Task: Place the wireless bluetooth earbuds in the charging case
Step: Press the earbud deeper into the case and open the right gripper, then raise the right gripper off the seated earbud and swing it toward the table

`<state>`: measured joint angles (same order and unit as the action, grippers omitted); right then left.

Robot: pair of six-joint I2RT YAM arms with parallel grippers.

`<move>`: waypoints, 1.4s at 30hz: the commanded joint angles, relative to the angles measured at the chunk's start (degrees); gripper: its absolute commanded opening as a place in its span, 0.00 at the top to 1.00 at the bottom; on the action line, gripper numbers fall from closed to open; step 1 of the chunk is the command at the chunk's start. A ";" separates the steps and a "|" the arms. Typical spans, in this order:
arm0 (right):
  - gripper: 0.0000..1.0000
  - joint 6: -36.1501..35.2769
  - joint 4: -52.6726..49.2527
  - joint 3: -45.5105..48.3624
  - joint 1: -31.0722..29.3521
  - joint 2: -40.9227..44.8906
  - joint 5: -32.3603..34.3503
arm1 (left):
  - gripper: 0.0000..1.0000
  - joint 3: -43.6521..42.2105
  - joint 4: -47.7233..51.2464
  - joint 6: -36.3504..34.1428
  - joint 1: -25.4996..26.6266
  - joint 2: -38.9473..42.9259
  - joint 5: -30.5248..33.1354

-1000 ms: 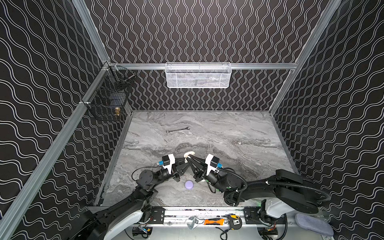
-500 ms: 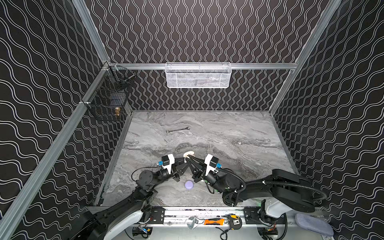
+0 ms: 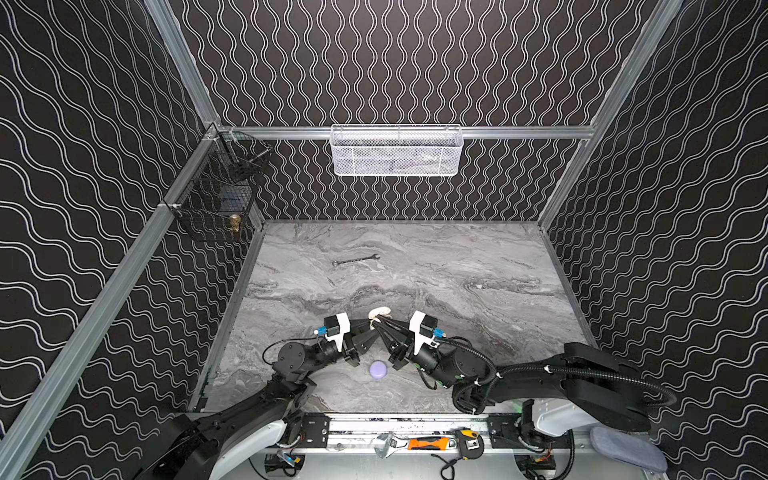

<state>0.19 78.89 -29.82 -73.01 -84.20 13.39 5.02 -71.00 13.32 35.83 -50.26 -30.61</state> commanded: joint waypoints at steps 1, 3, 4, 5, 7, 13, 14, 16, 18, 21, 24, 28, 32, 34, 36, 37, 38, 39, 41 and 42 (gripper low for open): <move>1.00 0.37 -9.65 0.42 -0.20 -0.16 -4.05 | 1.00 0.17 -10.95 0.78 0.09 -0.14 -2.44; 1.00 0.15 -9.94 0.81 -0.29 0.29 -3.68 | 1.00 0.17 -11.02 0.80 0.10 0.07 -2.54; 1.00 0.06 -10.33 0.97 -0.26 0.53 -3.41 | 1.00 0.17 -10.72 0.70 0.08 0.19 -2.56; 1.00 -0.05 -10.56 1.15 -0.24 0.82 -3.17 | 1.00 0.25 -10.40 0.60 0.07 0.41 -2.58; 0.98 -0.14 -10.84 1.59 -0.28 1.52 -2.54 | 1.00 0.31 -9.49 0.39 0.10 0.76 -2.71; 0.84 -0.27 -11.79 2.07 -0.27 2.39 -0.56 | 1.00 0.30 -9.69 0.39 0.10 0.82 -2.63; 0.83 -0.32 -11.92 2.07 -0.21 2.49 -0.24 | 1.00 0.34 -9.80 0.39 0.10 0.77 -2.63; 0.79 -0.41 -12.14 2.14 -0.26 2.82 0.30 | 1.00 0.26 -9.94 0.37 0.10 0.74 -2.69; 0.77 -0.69 -12.43 2.15 -0.21 3.23 0.60 | 1.00 0.28 -9.95 0.35 0.10 0.68 -2.60; 0.70 -0.89 -13.68 1.98 -0.24 4.07 1.28 | 1.00 0.30 -9.86 0.39 0.09 0.61 -2.53; 0.65 -0.66 -14.58 2.08 -0.31 5.12 2.10 | 1.00 0.26 -10.04 0.37 0.09 0.60 -2.53; 0.62 -0.21 -15.73 2.05 -0.35 6.52 2.05 | 1.00 0.22 -10.09 0.42 0.05 0.59 -2.36; 0.60 0.04 -16.89 2.30 -0.34 7.85 3.28 | 1.00 0.26 -10.01 0.55 0.06 0.43 -2.44; 0.59 -0.18 -17.16 2.73 -0.37 8.60 3.43 | 1.00 0.09 -10.77 0.78 0.09 0.22 -2.35; 0.59 -0.14 -18.14 2.67 -0.38 9.49 3.66 | 1.00 0.08 -10.93 0.92 0.05 0.30 -2.35; 0.59 -0.03 -18.75 2.50 -0.37 9.79 3.68 | 1.00 0.08 -10.79 0.84 0.11 0.30 -2.35; 0.59 0.08 -19.31 2.33 -0.35 10.01 3.76 | 1.00 0.08 -10.66 0.75 0.11 0.49 -2.37; 0.59 0.16 -19.83 2.08 -0.33 10.11 4.10 | 1.00 0.08 -10.54 0.70 0.09 0.62 -2.35; 0.59 0.26 -20.68 1.33 -0.33 9.87 5.00 | 1.00 0.08 -10.23 0.40 0.05 0.78 -2.36; 0.60 0.25 -21.15 0.86 -0.34 9.69 5.60 | 1.00 0.00 -10.18 0.31 0.09 0.91 -2.35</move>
<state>-0.56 64.75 -28.21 -73.38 -74.08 16.36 4.78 -72.73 13.39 35.83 -49.89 -30.41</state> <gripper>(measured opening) 0.403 0.226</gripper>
